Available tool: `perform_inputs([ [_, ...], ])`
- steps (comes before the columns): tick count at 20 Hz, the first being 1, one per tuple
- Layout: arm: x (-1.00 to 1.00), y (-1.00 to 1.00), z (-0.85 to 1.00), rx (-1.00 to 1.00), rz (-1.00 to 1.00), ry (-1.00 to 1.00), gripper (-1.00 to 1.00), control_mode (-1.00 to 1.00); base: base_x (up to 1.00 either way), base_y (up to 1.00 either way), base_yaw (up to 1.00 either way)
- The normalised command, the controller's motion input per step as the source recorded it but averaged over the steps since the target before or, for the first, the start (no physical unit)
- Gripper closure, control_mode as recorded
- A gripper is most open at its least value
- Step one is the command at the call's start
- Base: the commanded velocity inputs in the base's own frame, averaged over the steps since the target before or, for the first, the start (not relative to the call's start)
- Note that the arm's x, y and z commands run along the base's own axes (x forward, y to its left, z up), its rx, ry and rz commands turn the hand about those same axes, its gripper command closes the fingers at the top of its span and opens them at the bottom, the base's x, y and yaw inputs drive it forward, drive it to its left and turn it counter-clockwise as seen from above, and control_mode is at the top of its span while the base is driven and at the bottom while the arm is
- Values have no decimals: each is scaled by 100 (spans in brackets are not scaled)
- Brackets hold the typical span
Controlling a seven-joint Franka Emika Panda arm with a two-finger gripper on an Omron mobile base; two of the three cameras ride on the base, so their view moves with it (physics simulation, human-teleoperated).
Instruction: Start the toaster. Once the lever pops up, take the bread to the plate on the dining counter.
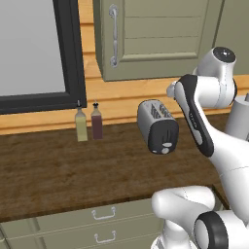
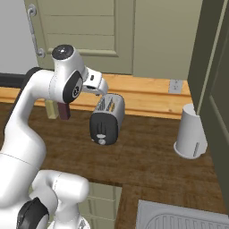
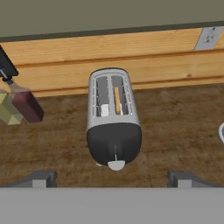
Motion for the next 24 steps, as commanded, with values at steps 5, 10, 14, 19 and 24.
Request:
perform_inputs([
  [5,0,0,0,0,0,0,-100,-100,0,0,0],
  [10,0,0,0,0,0,0,-100,-100,0,0,0],
  [14,0,0,0,0,0,0,-100,-100,0,0,0],
  [19,0,0,0,0,0,0,-100,-100,0,0,0],
  [24,0,0,0,0,0,0,-100,-100,0,0,0],
])
